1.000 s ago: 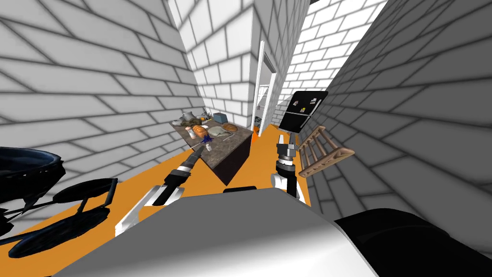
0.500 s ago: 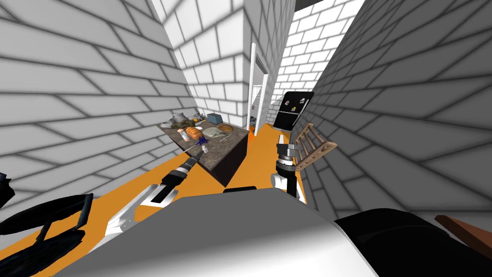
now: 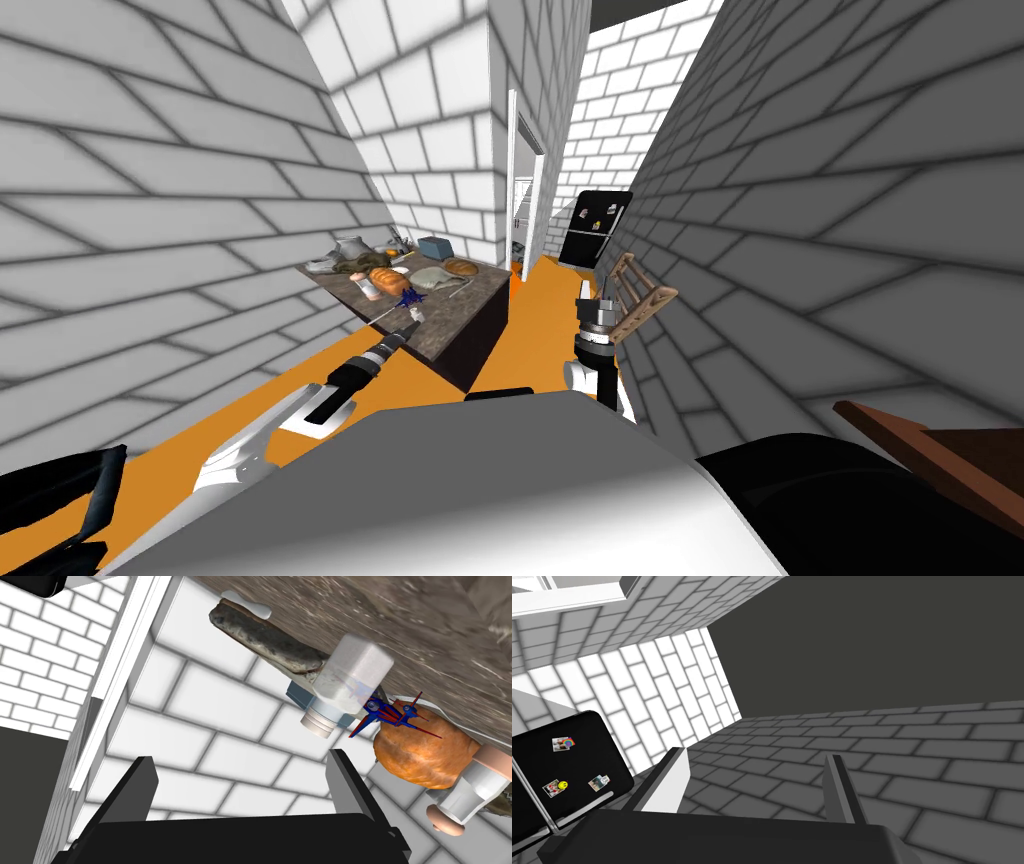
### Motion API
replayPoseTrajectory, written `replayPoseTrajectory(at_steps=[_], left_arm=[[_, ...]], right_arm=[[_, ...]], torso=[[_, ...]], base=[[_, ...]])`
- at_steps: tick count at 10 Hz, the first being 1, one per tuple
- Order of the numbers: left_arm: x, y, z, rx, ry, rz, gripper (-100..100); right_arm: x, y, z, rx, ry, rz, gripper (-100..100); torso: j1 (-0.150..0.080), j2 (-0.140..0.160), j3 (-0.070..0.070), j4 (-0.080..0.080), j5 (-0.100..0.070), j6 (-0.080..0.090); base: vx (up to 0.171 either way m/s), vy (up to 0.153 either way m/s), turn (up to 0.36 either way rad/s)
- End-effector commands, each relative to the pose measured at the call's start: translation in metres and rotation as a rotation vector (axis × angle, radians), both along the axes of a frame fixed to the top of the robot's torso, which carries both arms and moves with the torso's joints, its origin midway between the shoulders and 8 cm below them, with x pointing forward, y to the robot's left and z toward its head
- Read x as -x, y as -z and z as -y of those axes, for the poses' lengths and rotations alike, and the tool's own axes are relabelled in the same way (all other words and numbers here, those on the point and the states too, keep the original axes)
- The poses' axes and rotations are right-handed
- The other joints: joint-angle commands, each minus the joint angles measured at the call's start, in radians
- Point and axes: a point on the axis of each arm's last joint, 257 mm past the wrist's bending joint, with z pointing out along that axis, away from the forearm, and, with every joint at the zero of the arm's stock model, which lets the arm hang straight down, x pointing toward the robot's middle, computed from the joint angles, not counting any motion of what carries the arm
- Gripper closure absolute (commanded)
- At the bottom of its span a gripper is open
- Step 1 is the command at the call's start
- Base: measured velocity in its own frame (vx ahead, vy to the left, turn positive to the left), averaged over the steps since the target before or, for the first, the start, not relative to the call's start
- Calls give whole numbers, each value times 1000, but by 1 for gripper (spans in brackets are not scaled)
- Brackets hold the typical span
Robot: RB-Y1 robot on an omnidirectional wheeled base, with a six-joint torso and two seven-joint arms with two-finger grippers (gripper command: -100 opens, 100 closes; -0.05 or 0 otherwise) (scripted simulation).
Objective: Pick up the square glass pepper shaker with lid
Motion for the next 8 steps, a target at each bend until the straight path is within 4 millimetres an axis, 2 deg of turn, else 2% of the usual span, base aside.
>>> replayPoseTrajectory(at_steps=[1, 5, 8], left_arm=[[0, 11, -17, -26, -4, -43, -100], [7, 34, -60, -96, -15, -142, -100], [12, 42, -89, -143, -26, -197, -100]], right_arm=[[0, 0, 0, 0, 0, 0, 0], [0, 0, 0, 0, 0, 0, 0], [0, 0, 0, 0, 0, 0, 0]], torso=[[0, 0, 0, 0, 0, 0], [1, -1, -1, 0, 0, 0], [1, -1, -1, 0, 0, 0]], base=[[16, 22, -216], [22, 32, -197], [18, 30, -170]])
